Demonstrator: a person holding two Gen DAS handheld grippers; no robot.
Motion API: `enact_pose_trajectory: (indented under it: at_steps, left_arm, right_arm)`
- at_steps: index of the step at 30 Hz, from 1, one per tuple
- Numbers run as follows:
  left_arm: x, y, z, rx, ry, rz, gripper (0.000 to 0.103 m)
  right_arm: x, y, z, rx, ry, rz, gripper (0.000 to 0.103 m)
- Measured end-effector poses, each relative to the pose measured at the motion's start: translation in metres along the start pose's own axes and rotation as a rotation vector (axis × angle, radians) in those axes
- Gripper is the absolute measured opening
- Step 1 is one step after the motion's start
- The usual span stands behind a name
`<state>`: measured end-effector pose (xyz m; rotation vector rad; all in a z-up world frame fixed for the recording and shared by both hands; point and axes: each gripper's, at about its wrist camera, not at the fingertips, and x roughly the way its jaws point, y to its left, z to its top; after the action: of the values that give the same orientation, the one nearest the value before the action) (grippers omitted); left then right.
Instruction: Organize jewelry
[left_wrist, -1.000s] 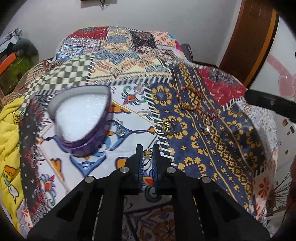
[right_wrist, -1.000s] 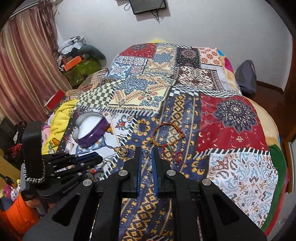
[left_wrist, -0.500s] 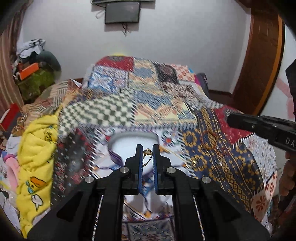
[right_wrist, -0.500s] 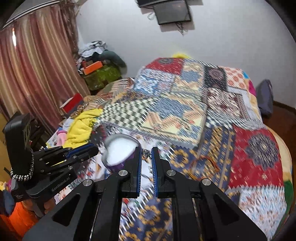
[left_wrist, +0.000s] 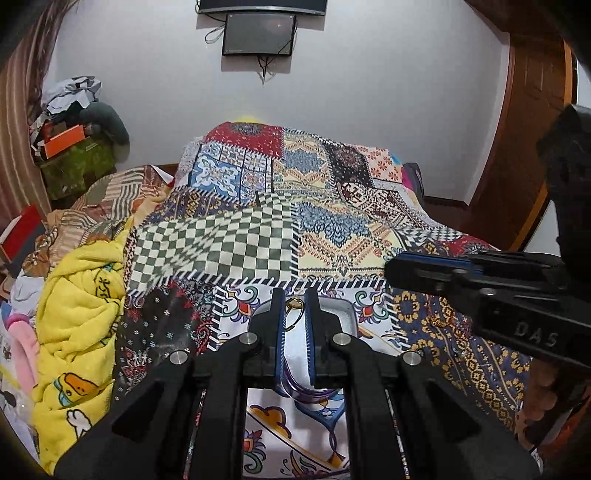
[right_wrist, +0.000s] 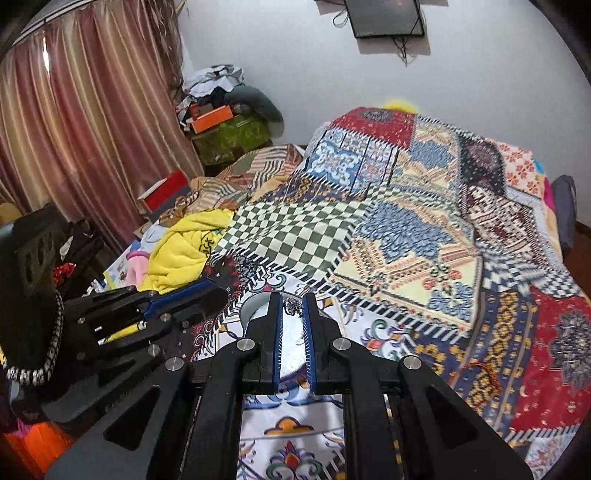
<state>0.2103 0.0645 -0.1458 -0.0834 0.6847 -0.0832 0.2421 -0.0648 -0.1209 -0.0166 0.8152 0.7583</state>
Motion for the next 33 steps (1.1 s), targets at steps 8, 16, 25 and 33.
enact_pose_trajectory:
  at_steps: [8, 16, 25, 33]
  left_arm:
    - [0.029, 0.002, -0.011, 0.014, 0.056, -0.039, 0.008]
    - [0.048, 0.006, -0.011, 0.015, 0.071, -0.054, 0.008]
    - [0.054, 0.019, -0.005, -0.037, 0.081, -0.049, 0.008]
    - [0.039, 0.020, 0.003, -0.034, 0.060, -0.041, 0.019]
  right_arm:
    - [0.035, -0.001, -0.006, 0.006, 0.067, 0.006, 0.009]
    - [0.050, -0.010, -0.009, 0.015, 0.107, 0.011, 0.009]
    - [0.053, -0.011, -0.010, 0.008, 0.111, 0.018, 0.010]
    - [0.049, -0.009, -0.011, 0.000, 0.123, 0.006, 0.029]
